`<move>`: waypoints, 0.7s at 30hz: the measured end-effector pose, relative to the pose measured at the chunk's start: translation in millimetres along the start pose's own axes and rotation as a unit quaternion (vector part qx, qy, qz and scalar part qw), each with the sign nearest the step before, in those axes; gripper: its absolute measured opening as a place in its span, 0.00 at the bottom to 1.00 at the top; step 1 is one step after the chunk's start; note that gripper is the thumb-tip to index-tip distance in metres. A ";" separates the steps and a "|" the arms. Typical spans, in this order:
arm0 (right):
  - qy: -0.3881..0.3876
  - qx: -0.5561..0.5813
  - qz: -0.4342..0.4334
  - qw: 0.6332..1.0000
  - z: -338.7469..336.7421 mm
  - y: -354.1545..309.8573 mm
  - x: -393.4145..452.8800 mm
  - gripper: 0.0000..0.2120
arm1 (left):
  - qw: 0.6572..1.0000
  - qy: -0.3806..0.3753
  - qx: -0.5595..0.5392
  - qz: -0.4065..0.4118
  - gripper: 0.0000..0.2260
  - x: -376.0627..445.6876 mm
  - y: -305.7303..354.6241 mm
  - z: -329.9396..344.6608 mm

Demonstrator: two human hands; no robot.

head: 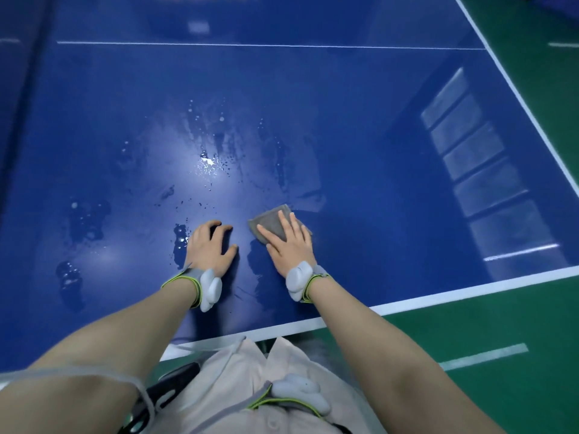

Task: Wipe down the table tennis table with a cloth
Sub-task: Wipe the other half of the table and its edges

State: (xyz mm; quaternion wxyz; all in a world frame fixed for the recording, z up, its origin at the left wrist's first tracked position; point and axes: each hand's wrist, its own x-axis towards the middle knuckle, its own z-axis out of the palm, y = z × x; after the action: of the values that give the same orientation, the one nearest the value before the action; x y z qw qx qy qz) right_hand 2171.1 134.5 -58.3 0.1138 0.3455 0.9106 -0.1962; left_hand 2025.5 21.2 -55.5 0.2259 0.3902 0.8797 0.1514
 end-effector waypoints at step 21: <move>0.022 0.007 -0.027 0.999 -30.1 58.0 39.3 0.22 | 0.995 0.065 -0.039 -0.064 0.21 57.8 32.5 -0.7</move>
State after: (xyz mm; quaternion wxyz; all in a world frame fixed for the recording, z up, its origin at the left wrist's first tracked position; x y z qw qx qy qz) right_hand 2179.2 210.2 -60.9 0.0860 0.3255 0.9205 -0.1981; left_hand 2010.9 85.9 -56.6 0.1921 0.3136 0.9090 0.1961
